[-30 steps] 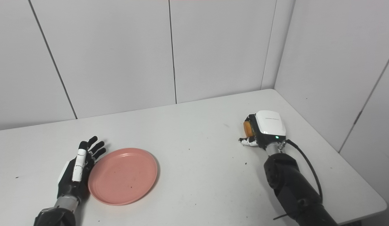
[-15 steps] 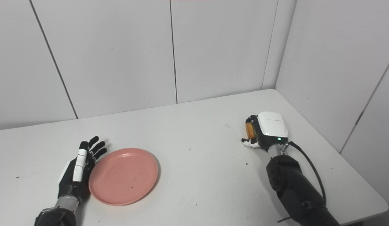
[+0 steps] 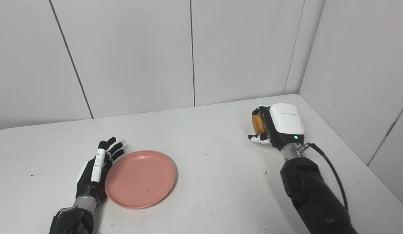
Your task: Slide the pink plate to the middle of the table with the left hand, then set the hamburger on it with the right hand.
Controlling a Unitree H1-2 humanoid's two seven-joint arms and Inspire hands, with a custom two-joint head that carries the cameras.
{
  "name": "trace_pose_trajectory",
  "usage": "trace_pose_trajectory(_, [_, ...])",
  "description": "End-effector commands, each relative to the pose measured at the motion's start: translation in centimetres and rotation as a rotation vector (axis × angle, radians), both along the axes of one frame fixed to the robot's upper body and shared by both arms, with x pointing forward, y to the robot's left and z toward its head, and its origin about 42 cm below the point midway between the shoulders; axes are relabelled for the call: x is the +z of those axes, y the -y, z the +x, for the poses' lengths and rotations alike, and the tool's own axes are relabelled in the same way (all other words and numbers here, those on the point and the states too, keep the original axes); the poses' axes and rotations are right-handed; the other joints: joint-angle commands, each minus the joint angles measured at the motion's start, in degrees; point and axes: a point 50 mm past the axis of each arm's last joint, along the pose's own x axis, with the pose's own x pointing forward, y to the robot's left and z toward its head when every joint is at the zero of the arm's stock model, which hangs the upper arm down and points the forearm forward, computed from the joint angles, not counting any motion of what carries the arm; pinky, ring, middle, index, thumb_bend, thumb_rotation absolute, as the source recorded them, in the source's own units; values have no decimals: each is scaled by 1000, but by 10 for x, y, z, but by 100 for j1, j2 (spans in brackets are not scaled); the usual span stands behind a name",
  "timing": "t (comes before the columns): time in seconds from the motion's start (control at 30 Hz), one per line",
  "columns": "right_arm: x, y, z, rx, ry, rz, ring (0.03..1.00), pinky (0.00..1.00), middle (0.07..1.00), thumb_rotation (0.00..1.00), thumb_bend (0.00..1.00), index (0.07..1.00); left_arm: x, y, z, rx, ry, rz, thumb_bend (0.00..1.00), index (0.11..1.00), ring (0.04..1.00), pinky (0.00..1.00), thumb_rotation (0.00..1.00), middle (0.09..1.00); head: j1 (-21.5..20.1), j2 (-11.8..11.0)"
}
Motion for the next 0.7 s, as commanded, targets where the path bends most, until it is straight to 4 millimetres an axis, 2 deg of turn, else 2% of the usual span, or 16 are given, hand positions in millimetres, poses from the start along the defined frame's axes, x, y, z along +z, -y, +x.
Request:
trace_pose_trajectory(0.0, [33, -8, 3, 50, 100, 3, 431, 295, 508, 0, 487, 559, 8, 8, 3, -9, 16, 8, 837, 892, 890, 797, 886, 876, 30, 3])
trace_pose_trajectory(0.17, [40, -28, -2, 114, 125, 36, 462, 310, 544, 0, 488, 525, 6, 12, 2, -6, 15, 6, 817, 887, 893, 783, 890, 875, 178, 11])
trace_pose_trajectory(0.2, [41, -33, -3, 127, 128, 47, 431, 398, 523, 0, 493, 522, 6, 12, 2, -6, 15, 8, 815, 882, 893, 785, 895, 869, 178, 11])
trace_pose_trajectory(0.37, [35, -67, -11, 220, 120, 74, 464, 321, 541, 0, 488, 521, 5, 16, 1, -6, 13, 12, 830, 879, 889, 795, 891, 867, 367, -6])
trace_pose_trajectory(0.47, [29, -83, -15, 273, 104, 102, 501, 346, 591, 0, 475, 496, 6, 19, 1, -8, 14, 14, 839, 884, 889, 806, 890, 867, 466, -48])
trace_pose_trajectory(0.67, [19, -108, -20, 342, 89, 114, 508, 347, 591, 0, 472, 490, 5, 26, -1, -8, 12, 15, 819, 885, 875, 781, 902, 867, 733, -180])
